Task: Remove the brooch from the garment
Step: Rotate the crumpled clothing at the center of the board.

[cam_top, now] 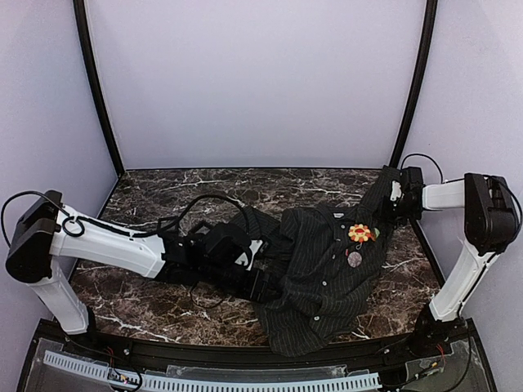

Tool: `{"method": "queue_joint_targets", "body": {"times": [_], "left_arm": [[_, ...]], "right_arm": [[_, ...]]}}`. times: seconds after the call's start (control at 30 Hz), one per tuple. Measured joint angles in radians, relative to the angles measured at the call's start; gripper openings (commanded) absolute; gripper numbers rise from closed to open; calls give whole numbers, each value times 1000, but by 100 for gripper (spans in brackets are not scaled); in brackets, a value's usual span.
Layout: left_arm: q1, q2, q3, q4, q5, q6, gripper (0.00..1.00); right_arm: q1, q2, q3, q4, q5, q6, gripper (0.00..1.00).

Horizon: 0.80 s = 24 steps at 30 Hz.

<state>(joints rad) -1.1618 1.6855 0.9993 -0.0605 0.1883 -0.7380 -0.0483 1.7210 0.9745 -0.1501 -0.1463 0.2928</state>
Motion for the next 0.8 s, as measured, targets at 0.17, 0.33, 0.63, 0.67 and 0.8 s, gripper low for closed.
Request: {"method": "queue_joint_targets", "body": {"times": [0.17,0.33,0.63,0.67,0.8], "left_arm": [[-1,0,-2,16,7,-17,3],[-1,0,-8,14,-26,-28,1],[149,6,5,24,-107,-2,1],[174,18,24,23,-112,10,1],[251,105,148,24,-129,67,1]], "right_arm": [[-7,32,11,14,-42,1,0],[-7,21,-3,10,-39,6,0],[0,-185,-121,-124,53,86,0],[6,-219,-138,-139,65,99,0],[74,-365,-198,-207,105,157,0]]}}
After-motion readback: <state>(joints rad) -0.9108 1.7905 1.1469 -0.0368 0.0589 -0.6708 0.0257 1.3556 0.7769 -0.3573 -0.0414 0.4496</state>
